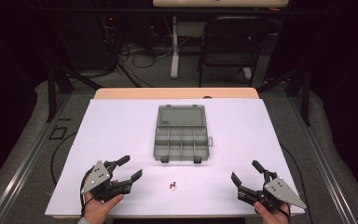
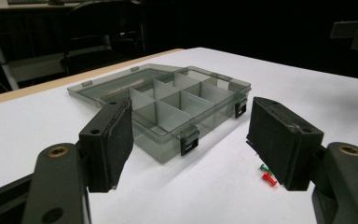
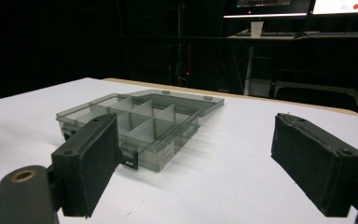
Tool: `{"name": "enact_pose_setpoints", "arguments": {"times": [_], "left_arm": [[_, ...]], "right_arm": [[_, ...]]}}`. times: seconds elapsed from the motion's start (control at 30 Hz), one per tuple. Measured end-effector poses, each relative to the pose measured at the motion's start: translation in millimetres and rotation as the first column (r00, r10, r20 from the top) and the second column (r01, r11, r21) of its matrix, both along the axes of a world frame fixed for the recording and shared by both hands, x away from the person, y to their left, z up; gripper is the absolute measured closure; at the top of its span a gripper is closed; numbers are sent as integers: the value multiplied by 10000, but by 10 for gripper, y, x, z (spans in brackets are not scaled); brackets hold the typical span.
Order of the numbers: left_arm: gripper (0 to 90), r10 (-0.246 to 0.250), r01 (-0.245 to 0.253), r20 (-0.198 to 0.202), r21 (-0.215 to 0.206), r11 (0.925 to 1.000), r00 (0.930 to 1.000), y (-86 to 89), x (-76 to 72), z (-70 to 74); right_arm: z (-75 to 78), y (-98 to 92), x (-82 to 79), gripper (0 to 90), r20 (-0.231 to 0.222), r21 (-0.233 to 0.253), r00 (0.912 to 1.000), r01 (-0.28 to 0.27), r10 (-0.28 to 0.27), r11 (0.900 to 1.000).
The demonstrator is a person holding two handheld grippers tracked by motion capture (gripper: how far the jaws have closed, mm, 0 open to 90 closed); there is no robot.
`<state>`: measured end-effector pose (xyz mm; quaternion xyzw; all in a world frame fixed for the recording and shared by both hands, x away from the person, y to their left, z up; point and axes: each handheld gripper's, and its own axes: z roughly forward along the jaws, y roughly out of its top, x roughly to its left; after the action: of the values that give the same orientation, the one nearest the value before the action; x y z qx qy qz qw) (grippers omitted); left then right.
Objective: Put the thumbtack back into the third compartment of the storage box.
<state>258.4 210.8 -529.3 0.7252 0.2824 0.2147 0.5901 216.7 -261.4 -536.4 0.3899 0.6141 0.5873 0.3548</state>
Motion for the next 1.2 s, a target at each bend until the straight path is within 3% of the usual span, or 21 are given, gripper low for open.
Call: {"name": "enact_pose_setpoints", "arguments": {"times": [0.33,0.37,0.4,0.47,0.5,0.8,0.87,0.9,0.93,1.0,1.03,1.1,1.2], "left_arm": [[293,-267,269,-286,88,9996,9992,-22,25,-19],[294,-226,227,-390,30,9997,9990,-35,32,-17],[294,-295,272,-785,-306,9992,9965,-63,60,2],[294,-321,294,-908,-313,9991,9954,-74,76,16],[295,-207,166,-1135,-364,9992,9933,-125,115,55],[354,-224,170,-1686,-331,9993,9854,-440,311,119],[388,-276,236,-1807,-241,9994,9831,-526,353,94],[391,-239,273,-1804,161,9995,9833,-605,369,54],[390,-239,273,-1804,161,9995,9833,-605,369,54],[391,-233,347,-1776,615,9975,9838,-672,349,5],[414,-586,761,-1981,821,9937,9784,-709,327,-44],[422,-662,860,-2097,866,9925,9755,-725,315,-69],[429,-769,1122,-2900,1072,9879,9539,-768,293,-151]], "right_arm": [[-29,76,2,140,-113,-568,9997,-201,195,9982],[-35,86,8,140,-160,-642,9996,-239,229,9977],[-38,93,11,140,-167,-628,9995,-274,264,9976],[-43,101,14,140,-215,-621,9993,-312,299,9976],[-47,111,19,140,-227,-683,9991,-359,345,9970],[-45,97,18,140,-279,-583,9987,-436,420,9973],[-46,92,19,140,-306,-601,9987,-427,409,9973],[-49,91,19,140,-327,-601,9985,-452,433,9972],[-49,91,19,140,-327,-601,9985,-452,433,9972],[-52,90,22,140,-374,-633,9984,-450,427,9970],[-58,91,26,140,-435,-640,9983,-424,397,9970],[-60,91,28,141,-464,-635,9981,-427,398,9971],[-64,90,36,141,-501,-650,9978,-456,424,9968]]}}
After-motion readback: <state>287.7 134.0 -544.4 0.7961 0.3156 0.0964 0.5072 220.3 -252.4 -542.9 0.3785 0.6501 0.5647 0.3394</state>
